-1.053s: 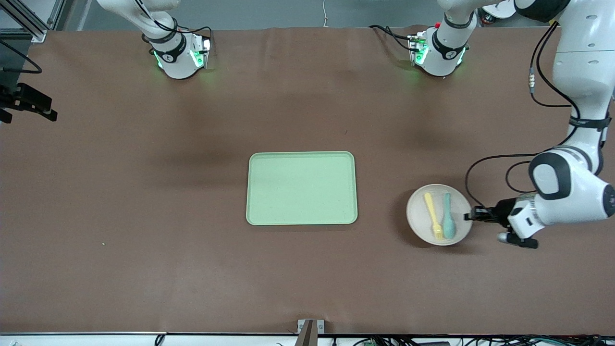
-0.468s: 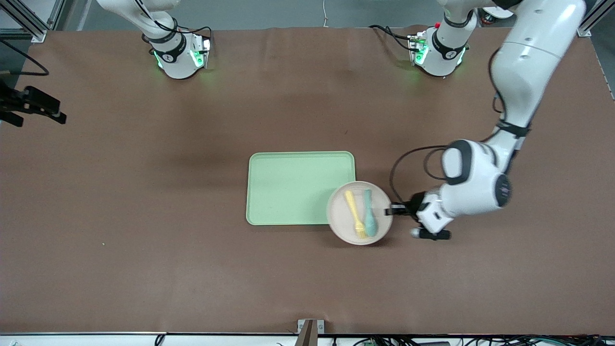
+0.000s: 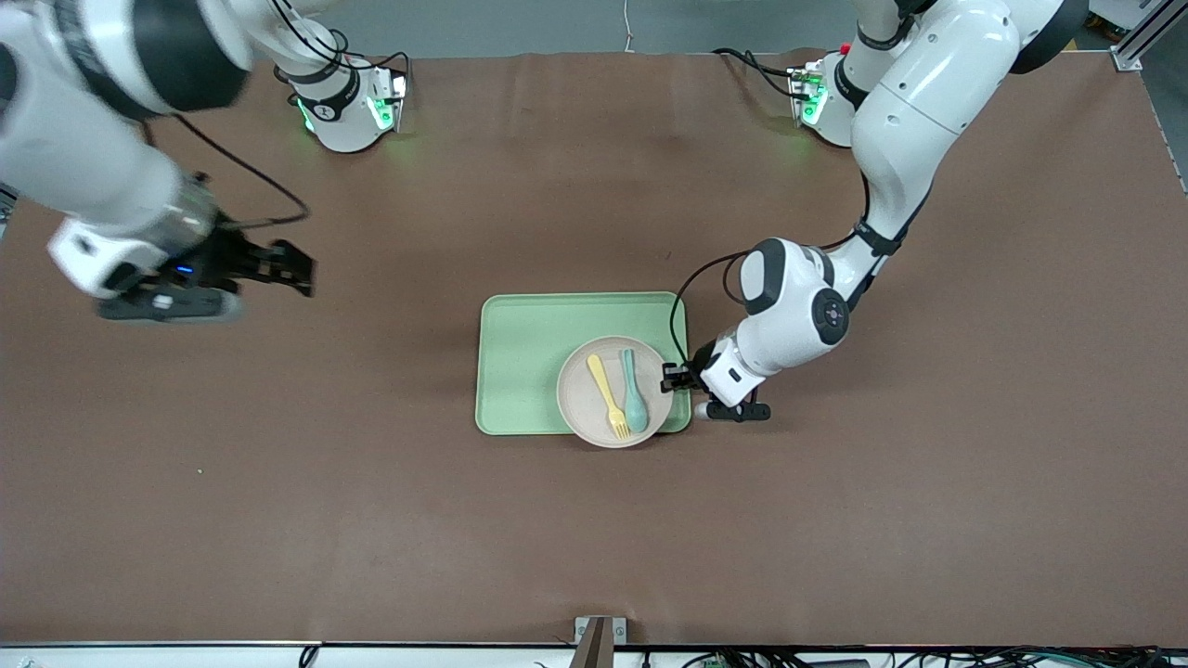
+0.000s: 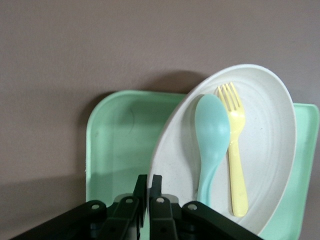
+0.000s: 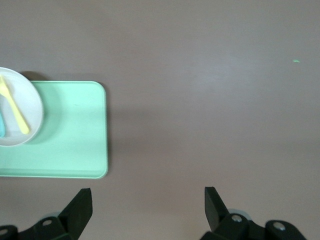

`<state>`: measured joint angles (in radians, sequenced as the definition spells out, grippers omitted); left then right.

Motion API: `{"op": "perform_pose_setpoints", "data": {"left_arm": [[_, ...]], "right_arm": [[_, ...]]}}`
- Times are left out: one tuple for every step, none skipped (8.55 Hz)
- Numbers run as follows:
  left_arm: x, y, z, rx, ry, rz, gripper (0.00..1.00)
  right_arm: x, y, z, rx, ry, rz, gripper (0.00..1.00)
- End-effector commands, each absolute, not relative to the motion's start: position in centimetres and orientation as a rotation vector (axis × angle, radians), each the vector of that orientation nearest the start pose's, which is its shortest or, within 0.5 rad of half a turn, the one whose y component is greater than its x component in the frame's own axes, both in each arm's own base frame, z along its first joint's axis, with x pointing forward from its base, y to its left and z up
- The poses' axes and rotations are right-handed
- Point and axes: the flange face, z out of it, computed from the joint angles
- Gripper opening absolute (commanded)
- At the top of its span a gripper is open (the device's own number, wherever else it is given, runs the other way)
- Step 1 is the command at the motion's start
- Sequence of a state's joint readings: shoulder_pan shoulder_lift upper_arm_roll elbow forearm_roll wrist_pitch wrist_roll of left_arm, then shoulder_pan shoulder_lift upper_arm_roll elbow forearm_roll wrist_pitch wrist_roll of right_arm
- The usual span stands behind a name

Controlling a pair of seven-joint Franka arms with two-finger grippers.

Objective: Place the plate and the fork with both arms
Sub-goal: 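Slide the plate onto the green tray with the left gripper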

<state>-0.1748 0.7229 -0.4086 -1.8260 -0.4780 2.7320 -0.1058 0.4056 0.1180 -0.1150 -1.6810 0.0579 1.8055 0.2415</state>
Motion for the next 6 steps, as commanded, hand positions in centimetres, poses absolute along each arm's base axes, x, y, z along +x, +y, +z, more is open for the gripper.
{"op": "perform_pose_setpoints", "data": {"left_arm": [[56.0, -33.3, 17.1, 2.627, 0.110, 0.011, 0.06], [55.7, -33.1, 16.8, 2.632, 0.110, 0.003, 0.17], [56.2, -32.5, 17.3, 2.629, 0.120, 0.014, 0.59], [57.2, -31.7, 19.3, 2.621, 0.128, 0.060, 0.86], [59.1, -29.2, 22.4, 2.609, 0.167, 0.136, 0.99], [61.0, -26.4, 26.1, 2.593, 0.208, 0.229, 1.00]], "right_arm": [[57.8, 25.7, 45.4, -3.095, -0.048, -0.014, 0.99], [57.8, 29.4, 42.4, -3.089, -0.028, -0.061, 0.99], [57.4, 32.9, 39.7, -3.080, 0.010, -0.103, 0.98], [56.8, 36.3, 37.2, -3.059, 0.032, -0.159, 0.98], [55.9, 40.0, 34.5, -3.044, -0.011, -0.223, 0.97], [54.8, 43.8, 31.4, -3.034, -0.068, -0.261, 0.95]]}}
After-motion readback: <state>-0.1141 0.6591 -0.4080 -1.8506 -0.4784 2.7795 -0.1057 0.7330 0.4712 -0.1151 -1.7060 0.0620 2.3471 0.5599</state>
